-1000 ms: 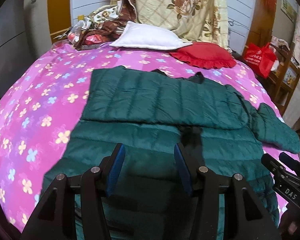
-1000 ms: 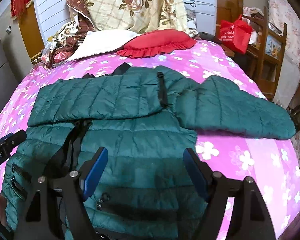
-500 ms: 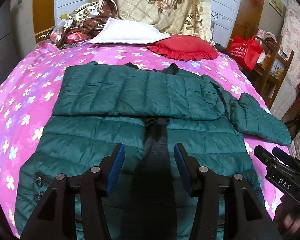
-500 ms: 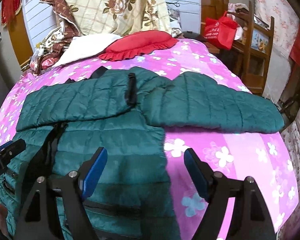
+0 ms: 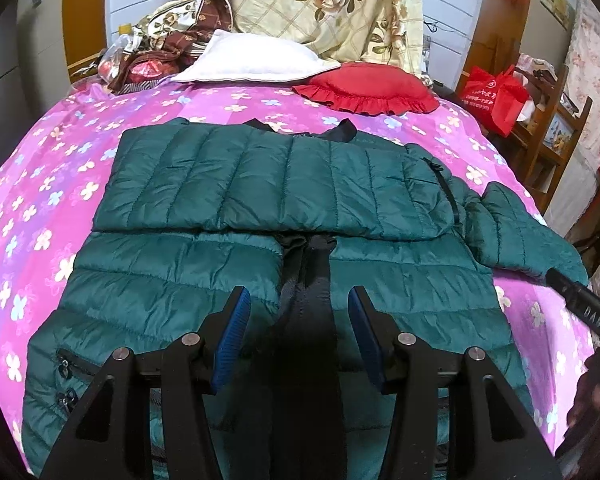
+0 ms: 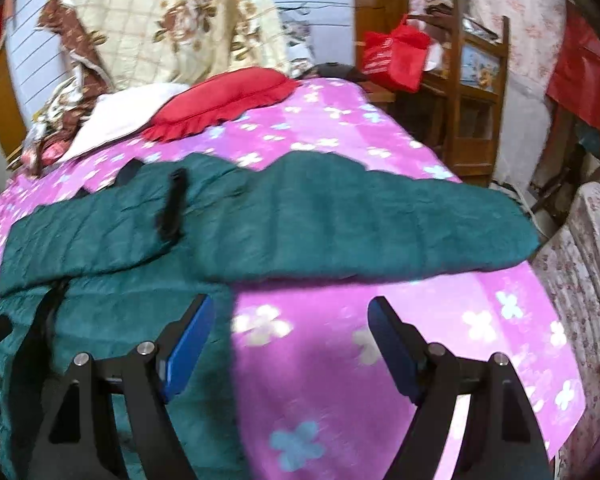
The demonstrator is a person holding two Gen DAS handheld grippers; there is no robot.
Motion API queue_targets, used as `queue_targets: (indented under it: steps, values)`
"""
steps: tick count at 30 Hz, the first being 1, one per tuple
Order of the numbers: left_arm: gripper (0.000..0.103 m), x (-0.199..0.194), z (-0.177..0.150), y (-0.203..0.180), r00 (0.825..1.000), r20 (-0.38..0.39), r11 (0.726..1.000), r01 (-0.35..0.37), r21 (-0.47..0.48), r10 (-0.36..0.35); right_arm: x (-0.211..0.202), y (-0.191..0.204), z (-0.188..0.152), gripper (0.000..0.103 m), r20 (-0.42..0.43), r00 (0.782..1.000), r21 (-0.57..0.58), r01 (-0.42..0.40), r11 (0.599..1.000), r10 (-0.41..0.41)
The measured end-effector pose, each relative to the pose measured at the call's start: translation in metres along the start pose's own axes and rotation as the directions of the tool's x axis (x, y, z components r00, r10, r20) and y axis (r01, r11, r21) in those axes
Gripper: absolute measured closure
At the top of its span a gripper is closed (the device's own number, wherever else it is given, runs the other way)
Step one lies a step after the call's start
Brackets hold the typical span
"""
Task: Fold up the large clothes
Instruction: 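Move the right tool to the other sleeve's cuff and grasp it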
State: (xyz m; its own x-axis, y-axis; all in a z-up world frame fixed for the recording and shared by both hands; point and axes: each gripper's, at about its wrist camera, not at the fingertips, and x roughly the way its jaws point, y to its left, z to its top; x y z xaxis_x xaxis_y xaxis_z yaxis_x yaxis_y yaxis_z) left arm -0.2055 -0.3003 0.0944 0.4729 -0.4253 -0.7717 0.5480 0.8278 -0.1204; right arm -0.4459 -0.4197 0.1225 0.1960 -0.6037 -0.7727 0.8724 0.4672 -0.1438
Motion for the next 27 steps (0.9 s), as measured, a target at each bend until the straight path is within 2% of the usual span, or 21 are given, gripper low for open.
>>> queue_targets:
  steps: [13,15,20,27]
  values:
    - [0.074,0.009,0.003,0.018,1.0,-0.005,1.0,-0.007,-0.025,0.007,0.034,-0.077,0.028,0.019,0.033,0.987,0.14,0.151,0.979,-0.157]
    - [0.074,0.011,0.002,0.021,1.0,-0.008,1.0,-0.006,-0.029,0.006,0.042,-0.092,0.031,0.014,0.033,0.98,0.179,0.187,0.966,-0.196]
    - [0.074,0.016,0.0,0.026,1.0,-0.019,1.0,-0.012,-0.024,0.012,0.071,-0.136,0.037,0.013,-0.006,0.96,0.282,0.271,0.92,-0.281]
    - [0.074,0.024,0.0,0.034,0.999,-0.036,0.999,-0.012,-0.045,0.01,0.092,-0.185,0.043,0.013,-0.05,0.944,0.395,0.319,0.862,-0.327]
